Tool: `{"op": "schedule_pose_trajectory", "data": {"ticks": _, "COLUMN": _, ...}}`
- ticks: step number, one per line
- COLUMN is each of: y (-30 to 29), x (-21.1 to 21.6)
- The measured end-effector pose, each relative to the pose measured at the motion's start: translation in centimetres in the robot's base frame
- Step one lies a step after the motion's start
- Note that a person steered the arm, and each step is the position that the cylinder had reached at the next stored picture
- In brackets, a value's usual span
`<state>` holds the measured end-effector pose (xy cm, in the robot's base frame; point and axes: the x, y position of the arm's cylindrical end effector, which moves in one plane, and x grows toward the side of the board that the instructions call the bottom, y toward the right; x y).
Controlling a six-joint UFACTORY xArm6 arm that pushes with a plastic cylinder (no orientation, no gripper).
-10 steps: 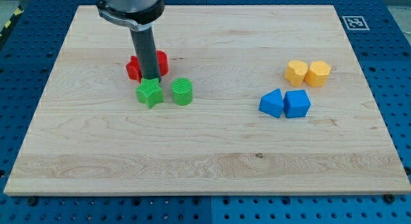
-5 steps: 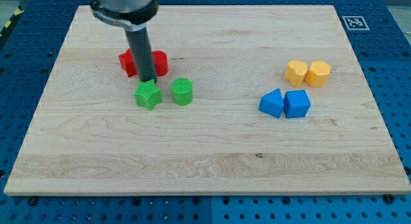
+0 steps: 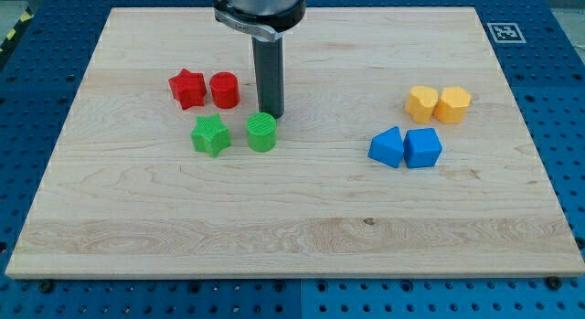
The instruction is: Separate green blocks and red blocks from each other
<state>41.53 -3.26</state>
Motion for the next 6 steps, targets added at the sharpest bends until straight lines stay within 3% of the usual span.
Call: {"op": "schedule_pose_trajectory", "data": {"ticks": 6, "y": 0.24, "x": 0.00}}
